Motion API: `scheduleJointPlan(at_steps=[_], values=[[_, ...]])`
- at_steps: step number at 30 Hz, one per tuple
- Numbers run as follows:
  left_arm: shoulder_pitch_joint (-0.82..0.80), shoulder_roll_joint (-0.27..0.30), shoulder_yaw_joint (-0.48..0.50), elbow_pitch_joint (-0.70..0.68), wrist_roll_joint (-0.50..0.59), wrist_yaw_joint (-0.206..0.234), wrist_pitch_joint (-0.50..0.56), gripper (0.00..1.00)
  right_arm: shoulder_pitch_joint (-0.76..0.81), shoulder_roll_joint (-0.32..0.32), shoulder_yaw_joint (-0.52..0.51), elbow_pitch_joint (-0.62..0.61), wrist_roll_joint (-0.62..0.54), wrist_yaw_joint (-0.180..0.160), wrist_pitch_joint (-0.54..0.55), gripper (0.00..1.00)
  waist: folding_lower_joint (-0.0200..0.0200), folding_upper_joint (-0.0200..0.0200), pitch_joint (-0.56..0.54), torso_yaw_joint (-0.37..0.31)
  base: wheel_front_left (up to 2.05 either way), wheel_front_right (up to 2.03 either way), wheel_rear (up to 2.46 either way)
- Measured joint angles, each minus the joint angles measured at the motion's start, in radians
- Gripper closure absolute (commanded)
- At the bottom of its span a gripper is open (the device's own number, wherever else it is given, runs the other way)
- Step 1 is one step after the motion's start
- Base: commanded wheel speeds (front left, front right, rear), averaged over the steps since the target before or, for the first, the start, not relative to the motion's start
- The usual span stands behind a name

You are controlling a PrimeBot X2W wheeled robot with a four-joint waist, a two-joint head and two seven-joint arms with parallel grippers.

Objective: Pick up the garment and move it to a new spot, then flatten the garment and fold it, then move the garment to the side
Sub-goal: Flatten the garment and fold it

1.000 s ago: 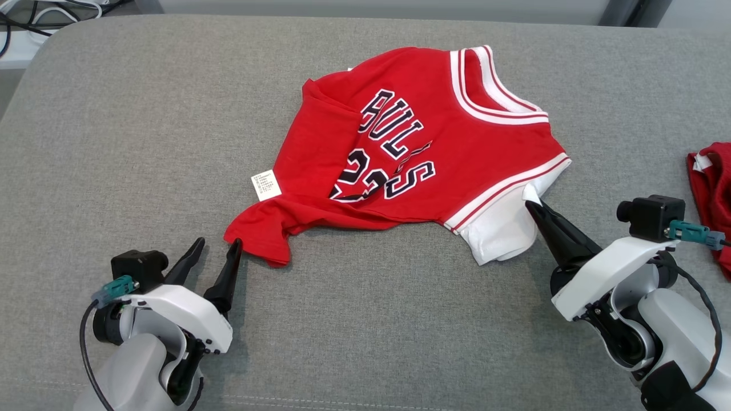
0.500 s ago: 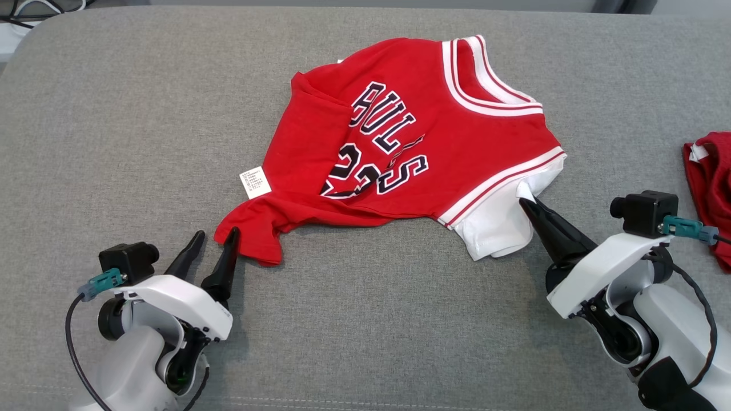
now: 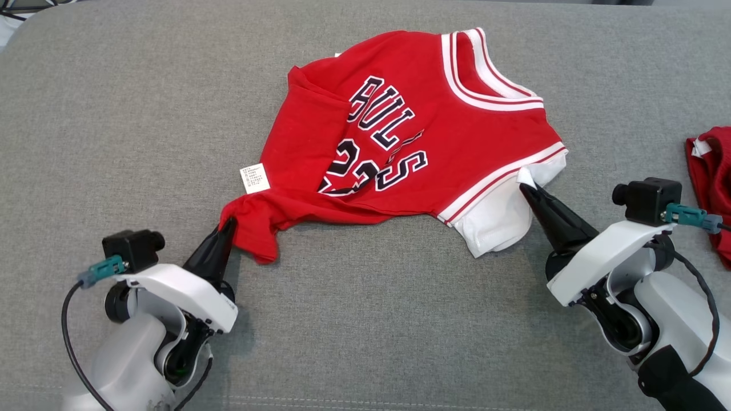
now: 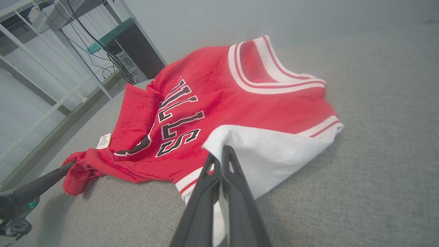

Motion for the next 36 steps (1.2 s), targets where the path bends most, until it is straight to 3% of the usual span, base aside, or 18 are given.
scheduleJointPlan(at_steps=[4,8,15,18,25,28,36], values=[[-0.021,0.046,-0.009,-0.095,0.089,0.000,0.000,1.00,-0.003,-0.005,-0.007,0.000,0.005,0.000,-0.012,1.00,0.0000,0.0000,-0.003,0.005,0.00,0.00,0.00],[-0.070,0.135,-0.020,-0.226,0.190,0.000,0.000,1.00,-0.042,-0.025,-0.033,0.001,0.008,0.000,-0.022,1.00,0.0000,0.0000,-0.011,0.015,0.00,0.00,0.00],[-0.216,0.407,-0.133,-0.422,0.230,-0.007,0.037,1.00,-0.229,-0.058,-0.065,-0.033,-0.002,0.000,0.014,1.00,0.0000,0.0000,-0.014,0.016,0.00,0.00,0.00],[-0.326,0.492,-0.190,-0.469,0.221,-0.007,0.065,1.00,-0.319,-0.060,-0.060,-0.044,-0.020,0.000,0.048,1.00,0.0000,0.0000,-0.015,0.010,0.00,0.00,0.00],[-0.511,0.537,-0.325,-0.479,0.212,-0.008,0.081,1.00,-0.430,-0.045,-0.032,0.007,-0.048,0.000,0.091,1.00,0.0000,0.0000,-0.029,-0.002,0.00,0.00,0.00],[-0.590,0.544,-0.400,-0.441,0.258,-0.008,0.076,1.00,-0.483,-0.020,-0.035,0.055,-0.062,0.000,0.088,1.00,0.0000,0.0000,-0.035,-0.013,0.00,0.00,0.00],[-0.790,0.538,-0.420,-0.297,0.333,-0.008,0.004,1.00,-0.612,0.047,-0.110,0.191,-0.082,0.000,0.024,1.00,0.0000,0.0000,-0.060,-0.041,0.00,0.00,0.00]])
